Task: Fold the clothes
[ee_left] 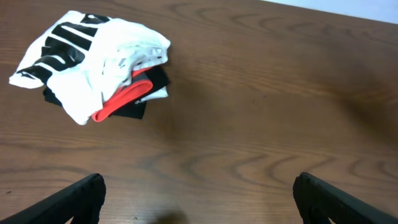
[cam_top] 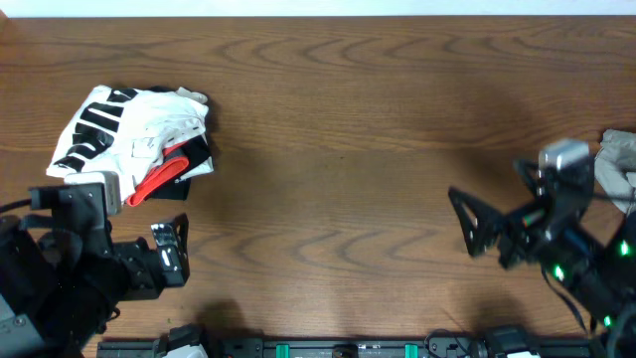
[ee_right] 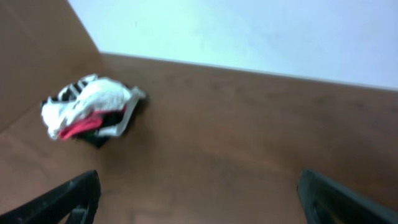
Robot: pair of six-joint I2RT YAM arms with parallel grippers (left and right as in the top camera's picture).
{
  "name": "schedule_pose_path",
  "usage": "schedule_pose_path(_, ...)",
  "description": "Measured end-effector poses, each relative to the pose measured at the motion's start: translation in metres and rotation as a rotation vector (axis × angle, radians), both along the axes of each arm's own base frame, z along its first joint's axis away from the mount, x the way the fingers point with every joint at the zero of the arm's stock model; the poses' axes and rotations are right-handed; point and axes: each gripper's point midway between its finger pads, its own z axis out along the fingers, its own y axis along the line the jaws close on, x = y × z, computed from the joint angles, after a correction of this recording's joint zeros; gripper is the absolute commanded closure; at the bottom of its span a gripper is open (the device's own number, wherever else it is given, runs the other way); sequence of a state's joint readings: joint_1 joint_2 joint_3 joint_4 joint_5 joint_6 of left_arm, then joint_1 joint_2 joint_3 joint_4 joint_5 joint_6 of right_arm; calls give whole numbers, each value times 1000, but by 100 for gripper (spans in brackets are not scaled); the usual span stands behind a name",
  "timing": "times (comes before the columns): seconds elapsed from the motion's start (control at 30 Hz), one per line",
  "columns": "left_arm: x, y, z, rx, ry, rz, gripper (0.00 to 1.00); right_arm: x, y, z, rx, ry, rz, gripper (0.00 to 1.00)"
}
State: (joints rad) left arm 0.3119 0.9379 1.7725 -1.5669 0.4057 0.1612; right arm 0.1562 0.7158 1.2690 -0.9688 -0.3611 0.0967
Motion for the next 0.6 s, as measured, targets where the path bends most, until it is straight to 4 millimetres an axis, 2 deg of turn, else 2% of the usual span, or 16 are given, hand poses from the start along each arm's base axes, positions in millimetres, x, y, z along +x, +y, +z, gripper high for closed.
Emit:
schedule_pose_path(0.1, 1, 0, 0, -3, 2, -2, 2, -15, -2, -11, -6, 50, 3, 1)
schedule_pose_path(0.4, 8, 2, -4, -14, 28, -4, 2, -41, -6, -50, -34, 240, 5, 1)
schedule_pose_path(0.5, 8, 1, -4, -14, 28, -4, 2, -45, -7, -54, -49, 257, 5, 1)
schedule_pose_path(0.6, 8, 1, -4, -14, 28, -4, 2, -31, -16, -45, -91, 138, -36, 1)
